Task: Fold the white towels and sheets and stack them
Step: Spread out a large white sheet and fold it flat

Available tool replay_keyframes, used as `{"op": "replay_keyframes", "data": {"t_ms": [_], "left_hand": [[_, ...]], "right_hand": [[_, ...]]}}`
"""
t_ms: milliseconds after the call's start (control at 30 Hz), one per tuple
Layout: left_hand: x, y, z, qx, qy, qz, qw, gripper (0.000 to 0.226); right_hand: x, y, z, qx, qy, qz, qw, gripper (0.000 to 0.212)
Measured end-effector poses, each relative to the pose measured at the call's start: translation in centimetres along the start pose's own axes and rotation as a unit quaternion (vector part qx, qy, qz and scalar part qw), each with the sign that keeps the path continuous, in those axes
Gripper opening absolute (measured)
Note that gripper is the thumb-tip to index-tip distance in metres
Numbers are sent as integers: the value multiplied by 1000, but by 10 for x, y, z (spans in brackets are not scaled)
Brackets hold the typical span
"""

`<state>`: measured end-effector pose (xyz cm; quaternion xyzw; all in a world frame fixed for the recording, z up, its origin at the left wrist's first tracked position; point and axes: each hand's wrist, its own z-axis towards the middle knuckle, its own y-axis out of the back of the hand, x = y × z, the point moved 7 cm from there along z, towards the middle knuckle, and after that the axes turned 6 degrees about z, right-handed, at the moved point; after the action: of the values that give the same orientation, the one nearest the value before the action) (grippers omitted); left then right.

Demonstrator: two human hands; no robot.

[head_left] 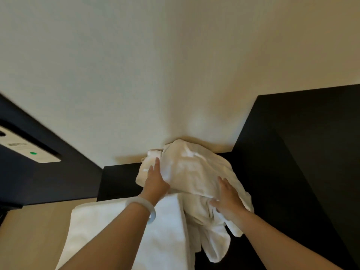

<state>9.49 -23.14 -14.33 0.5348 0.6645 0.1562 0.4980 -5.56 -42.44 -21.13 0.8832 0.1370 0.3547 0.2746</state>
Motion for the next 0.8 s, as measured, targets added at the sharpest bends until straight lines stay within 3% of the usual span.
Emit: {"op": "replay_keyframes", "data": {"t_ms": [33,100,167,200,267,367,467,700,800], "left_hand": [[0,-1,0,2,23,-10,1000,37],[1,-8,3,13,19,-54,998,30],[-1,-12,2,19,8,-68,997,38],[-4,-7,-1,1,0,-52,999,34],[-15,8,-8,-24,-8,-67,997,20],[-51,50,-21,-74,-48,-48,995,13],[-97,100,-44,-115,-101,-54,987,15],[-212,190,-124,-138,-242,-82,957,17],[-262,217,-162,-142,-306,-107,935,19]], "right_hand": [[-3,-5,5,5,-3,2,1000,89],[-8,-7,10,-18,-8,15,1000,69],[-8,4,10,-69,-8,77,995,20],[-7,13,6,-84,-13,117,989,7],[-2,31,1,-95,-14,172,980,32],[20,73,-19,-124,13,238,963,42],[54,133,-52,-156,59,285,944,36],[115,281,-189,-149,127,282,939,25],[120,334,-253,-176,175,328,912,18]]}}
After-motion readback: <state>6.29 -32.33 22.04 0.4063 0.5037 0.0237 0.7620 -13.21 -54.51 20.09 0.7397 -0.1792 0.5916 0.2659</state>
